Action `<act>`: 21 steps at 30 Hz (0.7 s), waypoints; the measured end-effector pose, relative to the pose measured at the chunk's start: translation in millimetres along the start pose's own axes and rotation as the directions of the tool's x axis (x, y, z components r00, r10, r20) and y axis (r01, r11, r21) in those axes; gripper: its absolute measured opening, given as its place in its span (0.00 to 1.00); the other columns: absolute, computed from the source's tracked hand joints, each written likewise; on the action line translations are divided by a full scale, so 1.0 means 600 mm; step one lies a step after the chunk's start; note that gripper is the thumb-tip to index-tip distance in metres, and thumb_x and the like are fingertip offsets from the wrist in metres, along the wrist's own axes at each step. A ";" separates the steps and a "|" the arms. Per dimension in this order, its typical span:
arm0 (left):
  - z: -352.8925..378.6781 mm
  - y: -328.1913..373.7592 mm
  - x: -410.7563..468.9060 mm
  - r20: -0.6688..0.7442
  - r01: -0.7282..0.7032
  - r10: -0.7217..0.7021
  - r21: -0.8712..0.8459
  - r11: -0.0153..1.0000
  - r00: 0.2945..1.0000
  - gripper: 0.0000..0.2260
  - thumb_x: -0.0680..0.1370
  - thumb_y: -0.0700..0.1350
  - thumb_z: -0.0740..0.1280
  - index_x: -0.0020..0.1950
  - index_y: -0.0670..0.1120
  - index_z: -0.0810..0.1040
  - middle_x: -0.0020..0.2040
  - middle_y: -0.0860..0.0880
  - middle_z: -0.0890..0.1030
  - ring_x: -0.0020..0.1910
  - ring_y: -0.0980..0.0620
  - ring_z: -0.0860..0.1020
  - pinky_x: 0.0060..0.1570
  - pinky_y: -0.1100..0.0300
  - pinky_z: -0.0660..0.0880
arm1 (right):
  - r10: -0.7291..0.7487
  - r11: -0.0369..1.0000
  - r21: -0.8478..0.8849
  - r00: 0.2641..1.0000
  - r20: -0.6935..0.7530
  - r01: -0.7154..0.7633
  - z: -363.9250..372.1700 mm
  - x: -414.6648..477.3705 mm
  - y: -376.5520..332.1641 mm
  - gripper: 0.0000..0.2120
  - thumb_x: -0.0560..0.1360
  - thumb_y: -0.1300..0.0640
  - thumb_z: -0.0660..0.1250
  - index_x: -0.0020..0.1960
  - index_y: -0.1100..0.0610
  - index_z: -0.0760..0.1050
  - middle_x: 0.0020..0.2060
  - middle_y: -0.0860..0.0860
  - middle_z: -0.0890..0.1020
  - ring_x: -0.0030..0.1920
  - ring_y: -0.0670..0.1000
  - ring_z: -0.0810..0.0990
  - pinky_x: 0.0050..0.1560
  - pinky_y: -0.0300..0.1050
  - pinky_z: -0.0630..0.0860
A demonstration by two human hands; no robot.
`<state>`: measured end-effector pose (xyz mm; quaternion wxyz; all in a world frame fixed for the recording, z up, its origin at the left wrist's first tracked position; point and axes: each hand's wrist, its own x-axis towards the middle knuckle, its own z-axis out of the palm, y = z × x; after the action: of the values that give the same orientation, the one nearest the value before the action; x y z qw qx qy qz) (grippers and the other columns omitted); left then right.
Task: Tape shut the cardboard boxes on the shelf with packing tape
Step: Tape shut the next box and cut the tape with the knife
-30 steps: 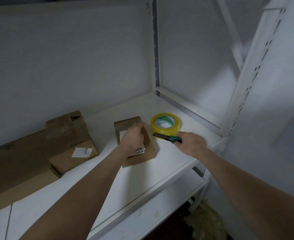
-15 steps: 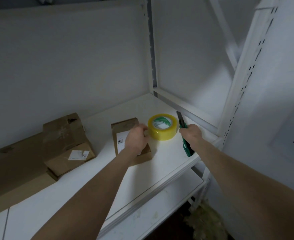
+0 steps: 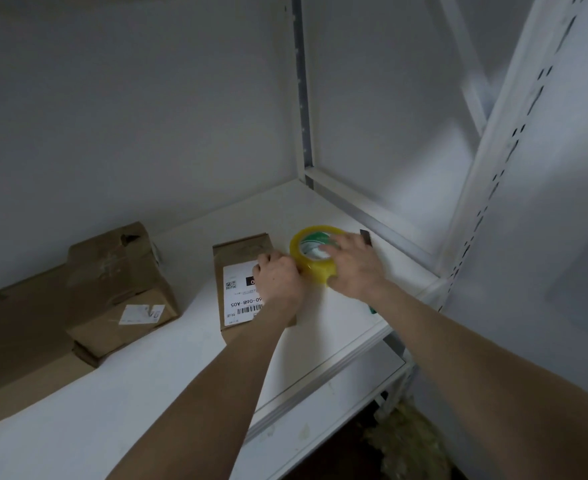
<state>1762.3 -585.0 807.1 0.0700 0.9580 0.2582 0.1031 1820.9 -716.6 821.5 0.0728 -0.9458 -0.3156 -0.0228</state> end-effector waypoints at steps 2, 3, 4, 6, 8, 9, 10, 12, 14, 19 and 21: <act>0.003 0.000 0.005 -0.001 0.005 -0.005 0.004 1.000 1.000 0.13 0.77 0.44 0.61 0.57 0.43 0.80 0.59 0.45 0.77 0.61 0.42 0.67 0.56 0.52 0.64 | -0.046 0.998 -0.031 0.995 0.086 0.049 0.008 0.010 -0.014 0.28 0.76 0.53 0.65 0.75 0.46 0.62 0.74 0.48 0.64 0.76 0.56 0.54 0.71 0.50 0.57; 0.003 0.000 0.007 -0.001 0.009 -0.009 0.010 1.000 1.000 0.12 0.77 0.45 0.62 0.57 0.43 0.80 0.58 0.46 0.78 0.60 0.43 0.68 0.56 0.52 0.64 | -0.023 0.999 -0.028 0.996 0.082 0.025 0.014 0.013 -0.019 0.27 0.77 0.55 0.65 0.74 0.46 0.63 0.72 0.48 0.68 0.76 0.55 0.55 0.71 0.49 0.57; 0.003 -0.001 0.009 -0.003 0.011 -0.010 0.016 1.000 1.000 0.12 0.77 0.46 0.62 0.56 0.44 0.80 0.58 0.46 0.78 0.60 0.43 0.68 0.55 0.52 0.64 | 0.006 1.000 -0.022 0.998 0.056 -0.005 0.018 0.015 -0.023 0.26 0.77 0.57 0.64 0.73 0.46 0.65 0.70 0.48 0.71 0.75 0.54 0.57 0.70 0.48 0.58; -0.001 -0.002 0.011 0.002 -0.002 0.002 0.009 1.000 1.000 0.12 0.76 0.46 0.62 0.55 0.45 0.81 0.56 0.46 0.78 0.60 0.43 0.68 0.55 0.52 0.64 | 0.028 0.999 -0.018 1.000 0.002 -0.028 0.019 0.017 -0.027 0.24 0.77 0.59 0.64 0.72 0.47 0.67 0.66 0.49 0.75 0.72 0.52 0.63 0.67 0.46 0.59; -0.016 -0.004 0.009 -0.011 -0.030 0.029 -0.062 0.998 1.000 0.11 0.76 0.45 0.61 0.52 0.45 0.81 0.53 0.46 0.79 0.59 0.43 0.70 0.52 0.53 0.66 | 0.032 0.999 0.017 0.999 -0.005 -0.031 0.010 0.019 -0.028 0.22 0.78 0.56 0.63 0.72 0.48 0.68 0.66 0.49 0.75 0.70 0.52 0.66 0.67 0.45 0.59; -0.026 -0.004 0.010 -0.030 -0.046 0.043 -0.115 0.992 0.999 0.11 0.75 0.44 0.61 0.50 0.45 0.81 0.52 0.45 0.79 0.57 0.43 0.73 0.48 0.55 0.68 | 0.036 0.998 0.047 0.999 0.000 -0.036 0.002 0.019 -0.029 0.22 0.79 0.55 0.62 0.73 0.48 0.67 0.66 0.50 0.75 0.70 0.53 0.67 0.68 0.46 0.58; -0.038 -0.003 0.012 -0.047 -0.064 0.057 -0.166 0.984 0.997 0.10 0.75 0.44 0.61 0.49 0.45 0.81 0.50 0.45 0.79 0.54 0.43 0.75 0.44 0.56 0.69 | 0.044 0.996 0.076 0.999 0.010 -0.045 -0.008 0.021 -0.030 0.22 0.80 0.53 0.61 0.73 0.49 0.67 0.67 0.52 0.75 0.70 0.53 0.68 0.69 0.46 0.57; -0.065 -0.007 0.015 -0.061 -0.101 0.090 -0.225 0.969 0.994 0.08 0.75 0.45 0.63 0.47 0.44 0.81 0.49 0.46 0.79 0.49 0.45 0.77 0.38 0.59 0.67 | 0.056 0.989 0.134 0.997 0.047 -0.062 -0.028 0.018 -0.036 0.22 0.80 0.51 0.60 0.74 0.49 0.66 0.67 0.53 0.75 0.69 0.55 0.70 0.71 0.50 0.56; -0.097 -0.011 0.017 -0.070 -0.147 0.134 -0.244 0.959 0.989 0.07 0.74 0.45 0.65 0.46 0.44 0.80 0.49 0.46 0.79 0.48 0.46 0.77 0.37 0.58 0.68 | 0.065 0.977 0.199 0.995 0.082 -0.080 -0.049 0.016 -0.046 0.22 0.80 0.48 0.59 0.74 0.49 0.66 0.66 0.55 0.76 0.67 0.57 0.72 0.73 0.54 0.56; -0.164 -0.021 0.015 -0.068 -0.209 0.198 -0.351 0.913 0.978 0.04 0.72 0.42 0.69 0.43 0.42 0.79 0.43 0.43 0.81 0.43 0.44 0.78 0.41 0.57 0.73 | 0.121 0.939 0.316 0.991 0.058 -0.133 -0.095 0.014 -0.060 0.19 0.79 0.41 0.59 0.62 0.50 0.76 0.57 0.54 0.80 0.58 0.57 0.78 0.50 0.46 0.69; -0.186 -0.028 0.012 -0.065 -0.186 0.176 -0.455 0.871 0.982 0.03 0.71 0.39 0.70 0.38 0.42 0.77 0.39 0.43 0.81 0.40 0.45 0.79 0.41 0.57 0.75 | 0.132 0.930 0.336 0.989 0.072 -0.149 -0.109 0.012 -0.059 0.20 0.78 0.38 0.59 0.55 0.52 0.77 0.53 0.53 0.80 0.55 0.56 0.78 0.47 0.45 0.69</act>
<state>1734.5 -557.8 913.0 0.2814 0.9330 0.1366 0.1778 1805.4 -694.2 890.9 0.2290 -0.9394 -0.2479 0.0602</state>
